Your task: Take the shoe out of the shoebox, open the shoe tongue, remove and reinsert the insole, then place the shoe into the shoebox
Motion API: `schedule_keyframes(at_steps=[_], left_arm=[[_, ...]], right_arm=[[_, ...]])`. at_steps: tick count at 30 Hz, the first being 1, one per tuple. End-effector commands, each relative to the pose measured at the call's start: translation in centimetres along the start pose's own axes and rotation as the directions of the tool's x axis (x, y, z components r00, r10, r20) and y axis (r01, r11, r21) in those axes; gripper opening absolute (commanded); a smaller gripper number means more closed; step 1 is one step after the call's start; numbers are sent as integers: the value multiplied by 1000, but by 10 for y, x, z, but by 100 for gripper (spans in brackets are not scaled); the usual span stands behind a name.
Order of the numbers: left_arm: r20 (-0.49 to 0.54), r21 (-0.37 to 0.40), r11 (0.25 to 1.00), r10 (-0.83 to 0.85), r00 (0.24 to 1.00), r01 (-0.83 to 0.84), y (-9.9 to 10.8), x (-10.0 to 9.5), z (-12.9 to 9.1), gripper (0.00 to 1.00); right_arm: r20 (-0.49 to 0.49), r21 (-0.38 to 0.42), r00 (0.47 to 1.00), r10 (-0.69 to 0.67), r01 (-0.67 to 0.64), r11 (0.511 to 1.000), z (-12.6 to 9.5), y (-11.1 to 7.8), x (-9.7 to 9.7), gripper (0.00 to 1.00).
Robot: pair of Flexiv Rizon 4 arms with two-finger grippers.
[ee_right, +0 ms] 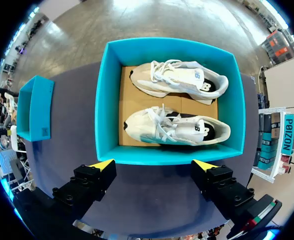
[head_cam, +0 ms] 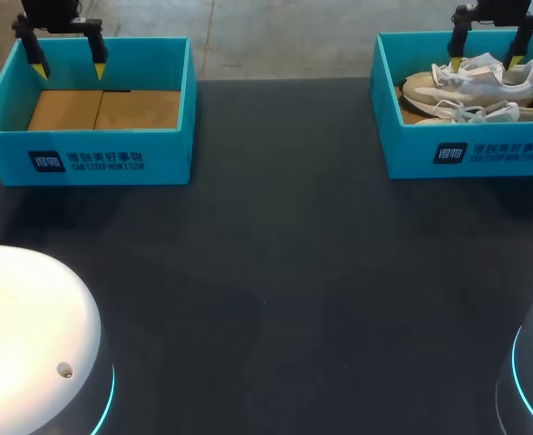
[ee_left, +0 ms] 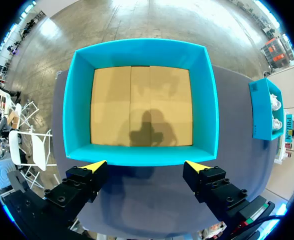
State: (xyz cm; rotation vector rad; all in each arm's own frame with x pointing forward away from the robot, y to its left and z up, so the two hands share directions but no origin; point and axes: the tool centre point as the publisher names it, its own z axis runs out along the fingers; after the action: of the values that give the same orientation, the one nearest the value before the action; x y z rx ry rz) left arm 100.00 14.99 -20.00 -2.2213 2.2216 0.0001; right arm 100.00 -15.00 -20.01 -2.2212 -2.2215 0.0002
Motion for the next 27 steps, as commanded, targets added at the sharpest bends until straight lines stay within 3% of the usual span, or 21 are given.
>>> schedule_keyframes(at_steps=[1, 20, 27], left_arm=[[0, 0, 1000, 0, 1000, 0, 0, 0, 0, 100], [0, 0, 1000, 0, 1000, 0, 0, 0, 0, 100], [0, 0, 1000, 0, 1000, 0, 0, 0, 0, 100]], right_arm=[[0, 0, 1000, 0, 0, 1000, 0, 0, 0, 100], [0, 0, 1000, 0, 0, 1000, 0, 0, 0, 100], [6, -19, 1000, 22, -22, 1000, 7, 2, -25, 100]])
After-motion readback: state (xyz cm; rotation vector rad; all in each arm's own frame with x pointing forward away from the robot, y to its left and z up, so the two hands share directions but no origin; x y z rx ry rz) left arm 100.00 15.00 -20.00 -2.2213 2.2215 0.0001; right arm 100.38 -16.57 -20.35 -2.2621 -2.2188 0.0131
